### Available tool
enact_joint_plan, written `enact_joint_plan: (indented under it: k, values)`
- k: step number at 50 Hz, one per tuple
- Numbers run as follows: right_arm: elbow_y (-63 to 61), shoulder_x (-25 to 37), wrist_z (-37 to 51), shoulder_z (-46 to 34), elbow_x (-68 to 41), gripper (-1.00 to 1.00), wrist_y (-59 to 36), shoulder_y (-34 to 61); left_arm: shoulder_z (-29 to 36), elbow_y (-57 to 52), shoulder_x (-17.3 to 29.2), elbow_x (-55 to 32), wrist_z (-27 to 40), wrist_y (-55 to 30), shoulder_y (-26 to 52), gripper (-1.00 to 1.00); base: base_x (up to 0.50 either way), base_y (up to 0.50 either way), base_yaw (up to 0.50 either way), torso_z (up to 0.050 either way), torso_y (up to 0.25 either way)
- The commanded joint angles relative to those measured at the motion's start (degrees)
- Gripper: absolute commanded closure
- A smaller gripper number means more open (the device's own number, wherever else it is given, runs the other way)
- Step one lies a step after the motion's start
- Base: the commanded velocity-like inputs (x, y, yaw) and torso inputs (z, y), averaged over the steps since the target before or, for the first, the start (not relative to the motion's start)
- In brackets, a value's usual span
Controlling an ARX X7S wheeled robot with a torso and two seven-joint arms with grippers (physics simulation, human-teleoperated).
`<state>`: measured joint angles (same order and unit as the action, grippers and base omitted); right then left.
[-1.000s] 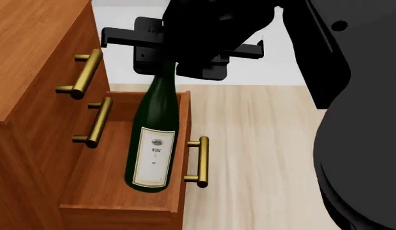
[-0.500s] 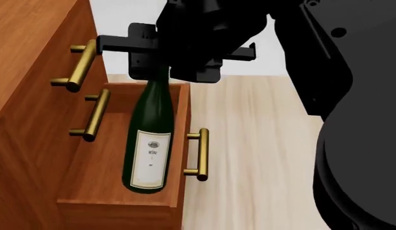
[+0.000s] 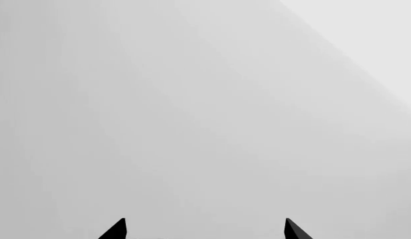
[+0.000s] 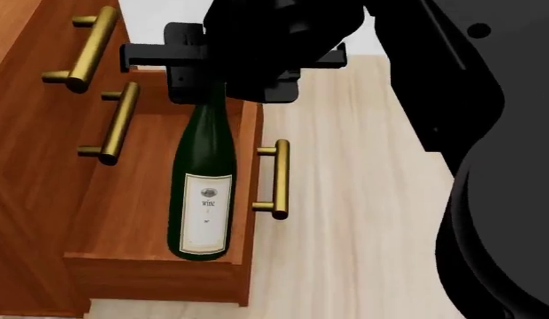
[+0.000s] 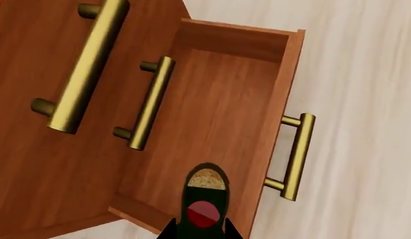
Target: Put the wine bottle in the bottom drawer of the cabinet.
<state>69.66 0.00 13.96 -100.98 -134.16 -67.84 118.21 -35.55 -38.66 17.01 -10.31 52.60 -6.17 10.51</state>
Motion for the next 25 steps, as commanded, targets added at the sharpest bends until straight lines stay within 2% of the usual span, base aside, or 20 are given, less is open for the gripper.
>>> enact_joint_plan:
  k: [1,25]
  values:
    - [-2.43,0.0,-1.4,3.69,1.69,1.0,0.54,2.49,0.21,0.27,-0.05,-0.29,-0.2,0.62,-0.32,-1.0,0.0,0.0,0.0,0.0,-0.15]
    - [-2.97,0.0,-1.68,4.29,5.14,1.0,2.39,3.93,0.44,0.25,0.22,-0.12,0.13,0.65,-0.53,-1.0,0.0,0.0,0.0,0.0,-0.151]
